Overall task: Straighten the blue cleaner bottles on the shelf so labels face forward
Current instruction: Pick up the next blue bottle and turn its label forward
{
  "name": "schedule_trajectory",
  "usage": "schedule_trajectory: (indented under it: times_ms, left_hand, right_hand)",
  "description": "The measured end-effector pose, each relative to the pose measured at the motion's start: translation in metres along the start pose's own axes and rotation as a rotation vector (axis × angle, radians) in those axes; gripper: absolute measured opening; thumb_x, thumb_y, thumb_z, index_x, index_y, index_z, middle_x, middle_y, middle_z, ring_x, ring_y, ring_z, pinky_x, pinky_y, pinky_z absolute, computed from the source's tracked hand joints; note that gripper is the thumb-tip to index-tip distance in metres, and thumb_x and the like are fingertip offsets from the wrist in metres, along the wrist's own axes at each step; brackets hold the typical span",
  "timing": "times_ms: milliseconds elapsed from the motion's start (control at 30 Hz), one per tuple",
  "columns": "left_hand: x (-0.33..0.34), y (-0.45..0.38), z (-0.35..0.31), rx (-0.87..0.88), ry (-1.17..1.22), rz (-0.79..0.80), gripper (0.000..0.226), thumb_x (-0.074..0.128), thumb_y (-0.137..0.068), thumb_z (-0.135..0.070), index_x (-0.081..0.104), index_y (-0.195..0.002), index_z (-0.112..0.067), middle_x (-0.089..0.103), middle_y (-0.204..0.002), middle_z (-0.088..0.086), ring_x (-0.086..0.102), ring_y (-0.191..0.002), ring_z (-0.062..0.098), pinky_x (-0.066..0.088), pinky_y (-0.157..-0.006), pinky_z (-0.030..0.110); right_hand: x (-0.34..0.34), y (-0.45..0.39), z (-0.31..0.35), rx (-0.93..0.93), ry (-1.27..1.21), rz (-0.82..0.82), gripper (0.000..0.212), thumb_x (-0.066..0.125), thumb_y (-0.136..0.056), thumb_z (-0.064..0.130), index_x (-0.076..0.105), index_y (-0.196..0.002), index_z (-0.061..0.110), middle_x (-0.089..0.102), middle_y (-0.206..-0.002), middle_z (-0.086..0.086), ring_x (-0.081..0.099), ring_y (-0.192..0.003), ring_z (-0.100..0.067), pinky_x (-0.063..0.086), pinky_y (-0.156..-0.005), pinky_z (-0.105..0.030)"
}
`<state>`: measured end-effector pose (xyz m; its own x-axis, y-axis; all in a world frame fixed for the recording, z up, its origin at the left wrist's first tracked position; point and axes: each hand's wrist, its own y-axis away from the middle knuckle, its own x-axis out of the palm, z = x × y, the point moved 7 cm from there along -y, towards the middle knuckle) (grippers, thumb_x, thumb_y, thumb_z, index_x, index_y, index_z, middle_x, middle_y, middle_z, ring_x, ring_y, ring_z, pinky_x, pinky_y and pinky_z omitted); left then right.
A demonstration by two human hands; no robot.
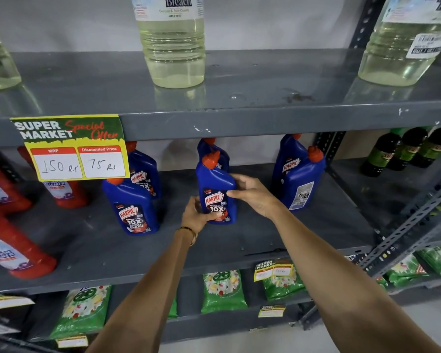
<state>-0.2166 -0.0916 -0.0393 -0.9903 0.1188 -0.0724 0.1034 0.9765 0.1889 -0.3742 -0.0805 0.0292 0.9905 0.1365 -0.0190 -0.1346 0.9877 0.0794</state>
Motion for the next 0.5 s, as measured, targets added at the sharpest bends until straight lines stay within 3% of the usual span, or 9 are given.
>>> schedule_trajectory:
  times_ms: [300, 500]
  left_hand:
    - [-0.007, 0.003, 0.0, 0.059, -0.204, -0.069, 0.048, 0.082, -0.062, -0.007, 0.047, -0.094, -0.01, 0.06, -0.096, 0.005, 0.057, -0.088, 0.02, 0.048, -0.077, 0.029]
    - [-0.006, 0.01, 0.001, 0.04, -0.256, -0.123, 0.048, 0.079, -0.068, -0.009, 0.051, -0.106, -0.001, 0.063, -0.103, 0.013, 0.059, -0.091, 0.025, 0.05, -0.081, 0.033]
  right_hand:
    - [-0.001, -0.001, -0.015, 0.063, 0.035, 0.01, 0.057, 0.058, -0.082, -0.008, 0.045, -0.134, 0.011, 0.06, -0.121, -0.005, 0.06, -0.104, -0.008, 0.055, -0.077, -0.019]
    - [-0.001, 0.002, -0.015, 0.065, 0.039, -0.049, 0.06, 0.06, -0.08, -0.007, 0.043, -0.136, 0.01, 0.058, -0.129, -0.012, 0.058, -0.111, -0.016, 0.053, -0.08, -0.021]
